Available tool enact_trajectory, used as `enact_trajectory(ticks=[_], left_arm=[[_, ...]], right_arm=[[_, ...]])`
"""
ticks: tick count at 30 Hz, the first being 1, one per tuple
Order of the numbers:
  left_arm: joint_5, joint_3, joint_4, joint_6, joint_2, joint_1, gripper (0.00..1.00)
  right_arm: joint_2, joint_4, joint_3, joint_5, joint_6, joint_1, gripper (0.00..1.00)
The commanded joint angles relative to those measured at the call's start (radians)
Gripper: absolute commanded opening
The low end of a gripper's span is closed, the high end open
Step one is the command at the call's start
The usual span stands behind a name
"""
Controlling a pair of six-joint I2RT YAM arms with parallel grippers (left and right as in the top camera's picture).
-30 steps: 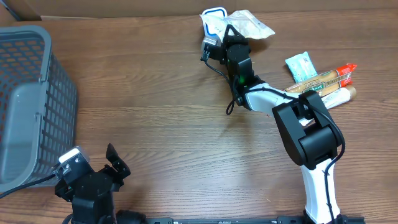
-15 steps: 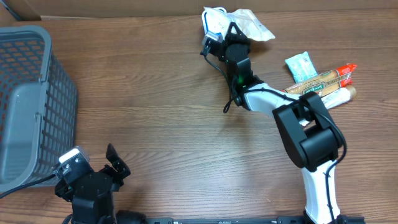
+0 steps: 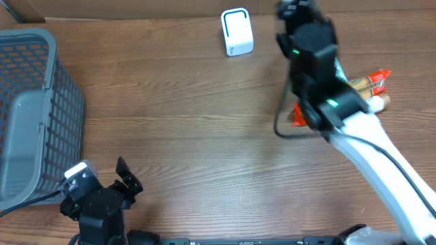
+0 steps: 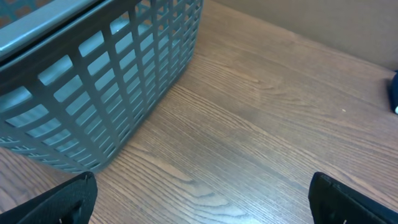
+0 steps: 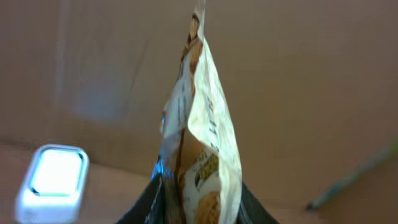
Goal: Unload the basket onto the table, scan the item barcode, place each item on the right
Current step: 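Carry the bread bag right and drop it onto the item pile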
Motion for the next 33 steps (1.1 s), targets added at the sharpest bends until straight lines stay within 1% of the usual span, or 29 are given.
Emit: enact_trajectory(ticks=[1, 3, 5, 6, 9, 11, 13, 16, 20, 23, 24, 25, 27, 28, 29, 33], left_arm=[[-0.017, -0.002, 0.001, -0.014, -0.003, -0.004, 1.0], [-0.017, -0.002, 0.001, -0.014, -0.003, -0.004, 1.0], [-0.017, -0.002, 0.001, -0.014, -0.003, -0.004, 1.0], [-0.017, -0.002, 0.001, -0.014, -0.003, -0.004, 1.0], [-0.017, -0.002, 0.001, -0.014, -0.003, -0.004, 1.0], [-0.017, -0.002, 0.001, -0.014, -0.003, -0.004, 1.0], [-0.017, -0.002, 0.001, -0.014, -0.003, -0.004, 0.99], [-0.017, -0.002, 0.001, -0.014, -0.003, -0.004, 0.99], [-0.017, -0.002, 0.001, -0.014, -0.003, -0.004, 1.0], [-0.017, -0.002, 0.001, -0.014, -0.003, -0.004, 1.0], [-0.017, -0.002, 0.001, -0.014, -0.003, -0.004, 1.0], [-0.017, -0.002, 0.001, -0.014, -0.003, -0.004, 1.0], [-0.017, -0.002, 0.001, -0.014, -0.003, -0.004, 0.99], [-0.017, -0.002, 0.001, -0.014, -0.003, -0.004, 1.0], [-0.017, -0.002, 0.001, -0.014, -0.003, -0.004, 1.0], [-0.017, -0.002, 0.001, -0.014, -0.003, -0.004, 1.0]], right_arm=[[-0.164, -0.252, 0.014, -0.188, 0.485, -0.037, 0.15], [-0.235, -0.394, 0.014, -0.303, 0.572, -0.082, 0.15], [-0.276, -0.498, 0.014, -0.372, 0.61, -0.132, 0.15], [-0.303, -0.584, 0.014, -0.44, 0.636, -0.196, 0.15], [-0.312, -0.711, 0.013, -0.533, 0.661, -0.333, 0.16], [-0.301, -0.758, 0.002, -0.576, 0.675, -0.414, 0.16], [-0.281, -0.769, -0.031, -0.639, 0.674, -0.506, 0.16], [-0.237, -0.728, -0.1, -0.72, 0.674, -0.617, 0.18], [-0.151, -0.611, -0.195, -0.851, 0.644, -0.723, 0.18], [-0.064, -0.573, -0.224, -0.877, 0.64, -0.773, 0.19], [-0.027, -0.576, -0.224, -0.877, 0.641, -0.79, 0.22], [-0.002, -0.579, -0.224, -0.884, 0.641, -0.801, 0.33], [0.043, -0.587, -0.224, -0.896, 0.641, -0.821, 0.69], [0.06, -0.59, -0.224, -0.899, 0.642, -0.83, 0.93], [0.064, -0.589, -0.224, -0.899, 0.643, -0.834, 1.0], [0.061, -0.576, -0.195, -0.9, 0.649, -0.855, 1.0]])
